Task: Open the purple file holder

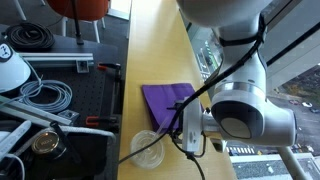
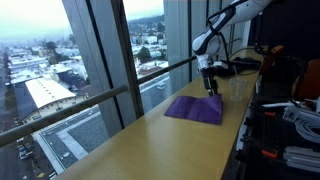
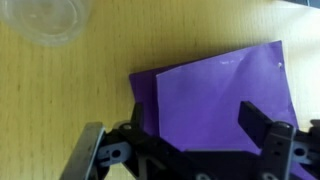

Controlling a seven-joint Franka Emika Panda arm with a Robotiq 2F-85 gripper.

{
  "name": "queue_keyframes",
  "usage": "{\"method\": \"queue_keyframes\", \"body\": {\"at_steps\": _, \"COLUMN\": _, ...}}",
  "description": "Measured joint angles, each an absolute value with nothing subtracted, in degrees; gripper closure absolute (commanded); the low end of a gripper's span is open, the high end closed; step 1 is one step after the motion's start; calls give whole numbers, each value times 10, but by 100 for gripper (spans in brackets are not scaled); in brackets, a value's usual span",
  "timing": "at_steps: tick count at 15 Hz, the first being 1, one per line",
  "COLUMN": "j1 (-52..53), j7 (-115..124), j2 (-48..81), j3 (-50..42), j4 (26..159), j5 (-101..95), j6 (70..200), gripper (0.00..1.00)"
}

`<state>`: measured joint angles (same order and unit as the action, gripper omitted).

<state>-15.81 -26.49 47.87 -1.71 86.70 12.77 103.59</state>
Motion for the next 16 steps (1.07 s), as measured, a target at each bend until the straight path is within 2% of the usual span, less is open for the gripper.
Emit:
{"method": "queue_keyframes", "body": {"at_steps": 4, "j1": -158, "j7": -265, "j2": 479, "j3": -17, "j4": 867, "j5": 128, "j6": 1036, "gripper": 68}}
{"method": "queue_keyframes", "body": {"at_steps": 8, "j1": -161, "j7": -265, "j2": 479, "j3": -17, "j4": 866, "j5": 128, "j6": 1036, "gripper": 96}}
{"method": "queue_keyframes", "body": {"at_steps": 9, "j1": -162, "j7": -265, "j2": 478, "j3": -17, "j4": 866, "j5": 128, "j6": 1036, "gripper": 100}}
{"method": "queue_keyframes", "body": {"at_steps": 16, "j1": -128, "j7": -253, "j2": 405, "j3": -20, "j4": 892, "j5": 21, "j6": 1079, "gripper": 100}}
